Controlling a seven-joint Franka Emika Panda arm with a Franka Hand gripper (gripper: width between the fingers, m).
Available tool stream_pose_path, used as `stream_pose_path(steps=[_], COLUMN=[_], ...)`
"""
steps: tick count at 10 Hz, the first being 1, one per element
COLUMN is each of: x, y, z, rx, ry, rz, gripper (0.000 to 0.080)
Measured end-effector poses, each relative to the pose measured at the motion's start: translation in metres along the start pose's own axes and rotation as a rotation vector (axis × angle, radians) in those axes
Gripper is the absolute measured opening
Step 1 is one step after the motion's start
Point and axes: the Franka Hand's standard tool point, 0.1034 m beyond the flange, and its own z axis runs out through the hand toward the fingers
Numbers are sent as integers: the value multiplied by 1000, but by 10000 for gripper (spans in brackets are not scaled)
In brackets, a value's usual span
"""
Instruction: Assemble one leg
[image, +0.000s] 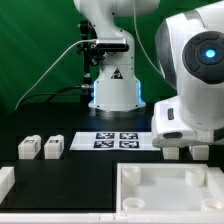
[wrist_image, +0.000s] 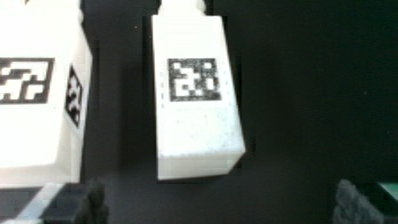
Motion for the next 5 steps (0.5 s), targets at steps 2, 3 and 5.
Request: stream_pose_path(steps=[2, 3, 5], x=[-10, -13, -16], y=[-4, -5, -4], z=[18, 28, 44], rx=[-21, -32, -44], ry=[-30, -36, -32], rz=[35, 36, 34], gripper=[649, 649, 649])
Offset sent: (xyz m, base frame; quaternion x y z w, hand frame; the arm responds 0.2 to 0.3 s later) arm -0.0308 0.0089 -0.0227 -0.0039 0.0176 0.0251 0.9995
